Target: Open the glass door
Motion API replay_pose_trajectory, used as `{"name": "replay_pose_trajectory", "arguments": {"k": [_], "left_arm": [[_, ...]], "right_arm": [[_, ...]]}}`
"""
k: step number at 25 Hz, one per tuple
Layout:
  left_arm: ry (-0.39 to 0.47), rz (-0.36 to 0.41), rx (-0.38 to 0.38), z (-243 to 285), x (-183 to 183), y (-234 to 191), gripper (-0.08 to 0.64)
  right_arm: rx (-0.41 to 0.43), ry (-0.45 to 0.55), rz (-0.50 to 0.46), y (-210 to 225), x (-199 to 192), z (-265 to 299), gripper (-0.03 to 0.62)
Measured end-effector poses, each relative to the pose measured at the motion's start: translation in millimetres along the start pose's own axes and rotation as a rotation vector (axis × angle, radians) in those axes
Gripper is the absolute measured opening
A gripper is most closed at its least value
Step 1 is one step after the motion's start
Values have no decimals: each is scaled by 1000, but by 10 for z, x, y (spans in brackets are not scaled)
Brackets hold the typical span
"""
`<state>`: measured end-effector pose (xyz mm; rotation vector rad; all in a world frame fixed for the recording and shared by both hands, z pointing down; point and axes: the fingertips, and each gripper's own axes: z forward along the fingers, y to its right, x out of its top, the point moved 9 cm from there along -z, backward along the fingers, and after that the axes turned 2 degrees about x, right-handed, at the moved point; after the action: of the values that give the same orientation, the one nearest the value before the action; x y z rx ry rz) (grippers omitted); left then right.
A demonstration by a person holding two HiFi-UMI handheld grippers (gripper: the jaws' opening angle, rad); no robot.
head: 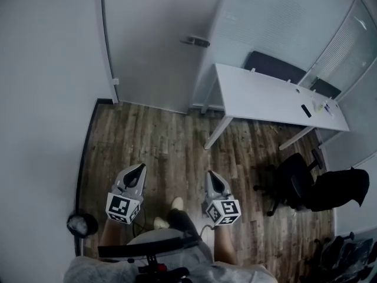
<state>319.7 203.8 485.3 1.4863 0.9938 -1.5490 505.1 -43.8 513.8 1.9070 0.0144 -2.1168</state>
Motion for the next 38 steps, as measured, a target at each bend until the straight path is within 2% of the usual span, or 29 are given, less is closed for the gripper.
{"name": "replay_pose_trajectory", "arguments": {"k": [9,24,38], "left_arm": [[-9,-2,37,377,-39,-220,4],[-14,2,57,1588,66,-635,5],[-23,-4,96,2399,25,-942,5]], "right_arm": [[29,-13,-3,251,49,505,2],[60,-22,4,971,323,1665,2],[100,-61,4,1440,403,2453,2]]}}
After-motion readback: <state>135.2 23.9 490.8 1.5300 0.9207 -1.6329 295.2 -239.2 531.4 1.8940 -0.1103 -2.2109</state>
